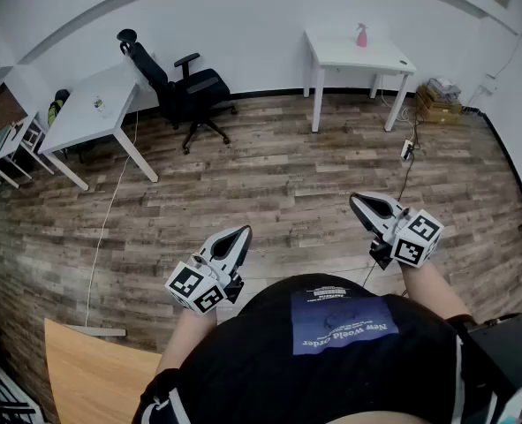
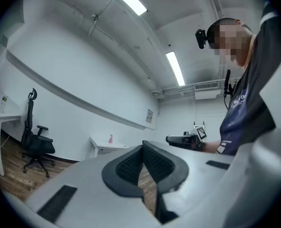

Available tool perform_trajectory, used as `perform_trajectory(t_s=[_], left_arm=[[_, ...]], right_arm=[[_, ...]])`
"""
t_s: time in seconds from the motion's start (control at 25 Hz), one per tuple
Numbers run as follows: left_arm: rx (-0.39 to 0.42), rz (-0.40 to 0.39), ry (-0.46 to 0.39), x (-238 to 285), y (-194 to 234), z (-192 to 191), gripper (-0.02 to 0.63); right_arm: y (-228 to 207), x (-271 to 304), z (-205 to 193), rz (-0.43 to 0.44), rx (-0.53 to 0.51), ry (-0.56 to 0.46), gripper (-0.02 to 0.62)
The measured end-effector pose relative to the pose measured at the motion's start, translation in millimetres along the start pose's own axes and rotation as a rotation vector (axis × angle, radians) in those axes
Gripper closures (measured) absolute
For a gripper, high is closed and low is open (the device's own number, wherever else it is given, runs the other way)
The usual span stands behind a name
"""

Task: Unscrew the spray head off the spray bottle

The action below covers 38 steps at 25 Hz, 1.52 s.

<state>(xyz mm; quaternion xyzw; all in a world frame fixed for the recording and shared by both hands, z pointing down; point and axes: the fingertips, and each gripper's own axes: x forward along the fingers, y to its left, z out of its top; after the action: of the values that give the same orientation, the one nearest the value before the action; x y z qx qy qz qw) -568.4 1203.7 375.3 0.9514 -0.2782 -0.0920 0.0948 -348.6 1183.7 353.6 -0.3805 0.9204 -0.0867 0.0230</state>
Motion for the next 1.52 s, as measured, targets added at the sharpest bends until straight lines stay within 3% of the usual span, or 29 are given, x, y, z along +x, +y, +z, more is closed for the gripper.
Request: perform_trajectory(t_s=[0.28, 0.64, 0.88, 1.04, 1.28, 1.52], left_arm=[[0.005, 0.015, -0.008, -22, 16, 5, 0.618], [0.006, 0.059, -0.029, -73, 64, 24, 0.618], [0.057, 0.108, 0.005, -112, 97, 22, 0.618], [0.038, 0.128, -0.001, -121, 116, 21, 0.618], [0.022, 0.131, 0.006, -94, 133, 19, 0.618], [0.042, 0.164, 0.001, -34, 154, 28, 0.618]], right_arm=[[17, 25, -1, 0.022, -0.011, 0.004, 0.606], [41, 85, 5, 0.046, -0.022, -0.002, 0.607], [53, 125, 0, 0.048, -0.022, 0.005, 0.606], [55, 146, -5, 0.066, -0.022, 0.018, 0.606], [24, 161, -11, 0.079, 0.003, 0.021, 0.606], [-42, 175, 1, 0.115, 0.024, 0.003, 0.606]])
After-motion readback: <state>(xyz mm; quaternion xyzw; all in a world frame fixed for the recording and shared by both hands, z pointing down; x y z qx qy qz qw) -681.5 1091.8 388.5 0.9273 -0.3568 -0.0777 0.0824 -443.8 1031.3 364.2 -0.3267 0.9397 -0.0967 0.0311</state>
